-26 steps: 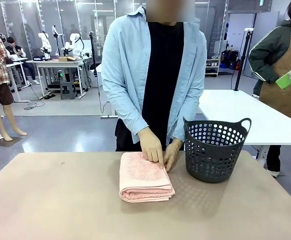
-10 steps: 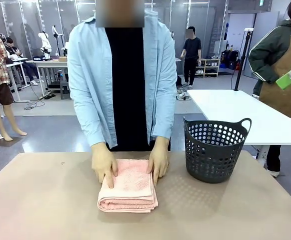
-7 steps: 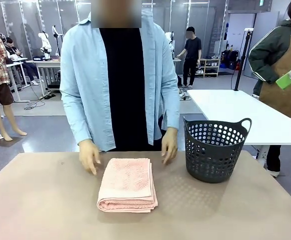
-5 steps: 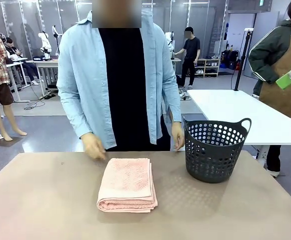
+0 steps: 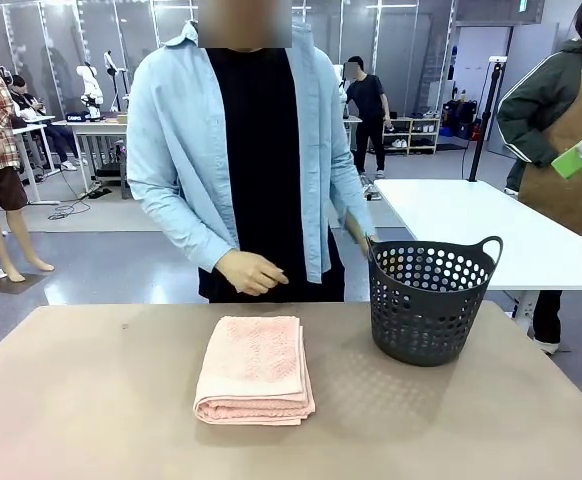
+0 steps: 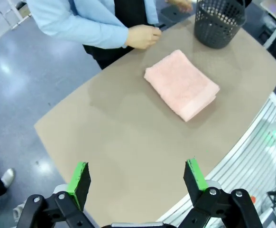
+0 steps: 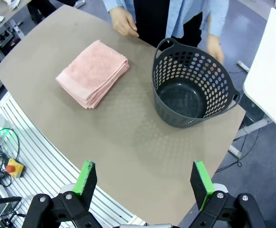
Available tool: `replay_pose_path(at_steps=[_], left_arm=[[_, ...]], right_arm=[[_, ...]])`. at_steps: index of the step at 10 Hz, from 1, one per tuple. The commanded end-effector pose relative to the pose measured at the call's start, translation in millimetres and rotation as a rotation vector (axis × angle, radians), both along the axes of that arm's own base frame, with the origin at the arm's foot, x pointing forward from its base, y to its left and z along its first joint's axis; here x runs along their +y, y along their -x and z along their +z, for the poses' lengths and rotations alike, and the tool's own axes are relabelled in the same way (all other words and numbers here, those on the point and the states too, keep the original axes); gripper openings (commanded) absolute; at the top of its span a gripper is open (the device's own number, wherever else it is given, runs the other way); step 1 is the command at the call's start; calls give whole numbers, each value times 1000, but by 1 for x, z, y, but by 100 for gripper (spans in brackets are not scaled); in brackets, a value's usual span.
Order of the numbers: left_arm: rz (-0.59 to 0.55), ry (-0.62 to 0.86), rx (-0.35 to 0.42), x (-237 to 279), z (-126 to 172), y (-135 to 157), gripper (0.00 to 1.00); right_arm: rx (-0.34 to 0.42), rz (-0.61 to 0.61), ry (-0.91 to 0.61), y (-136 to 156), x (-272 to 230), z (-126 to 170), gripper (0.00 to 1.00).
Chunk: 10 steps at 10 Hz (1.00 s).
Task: Fold the towel.
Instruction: Pick up the 100 cm Hotel Towel and place it on the left side of the table.
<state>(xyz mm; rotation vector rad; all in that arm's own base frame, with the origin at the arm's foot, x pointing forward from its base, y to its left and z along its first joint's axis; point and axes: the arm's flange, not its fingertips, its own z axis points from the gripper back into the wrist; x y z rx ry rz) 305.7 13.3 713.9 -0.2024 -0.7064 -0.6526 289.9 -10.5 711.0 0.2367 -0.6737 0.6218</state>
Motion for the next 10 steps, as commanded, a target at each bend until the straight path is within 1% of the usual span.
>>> replay_pose_path(at_steps=[1, 3, 4, 5, 6, 7, 8, 9, 10], left_arm=[[39, 109, 32, -18, -32, -29, 100], [48, 221, 98, -39, -68, -49, 100], [96, 254, 122, -52, -91, -60, 100], [92, 294, 174, -69, -119, -75, 100], [123, 305, 233, -84, -143, -88, 100], [155, 351, 273, -92, -162, -98, 100], [166, 422, 336, -102, -185, -108, 100], [191, 465, 379, -114, -212, -119, 100], [207, 453, 425, -123, -231, -126, 100]], right_arm=[[9, -7, 3, -1, -1, 0, 100], [9, -7, 3, -1, -1, 0, 100], [9, -7, 3, -1, -1, 0, 100], [9, -7, 3, -1, -1, 0, 100], [9, -7, 3, -1, -1, 0, 100], [9, -7, 3, -1, -1, 0, 100], [9, -7, 3, -1, -1, 0, 100], [9, -7, 3, -1, -1, 0, 100], [9, -7, 3, -1, -1, 0, 100]])
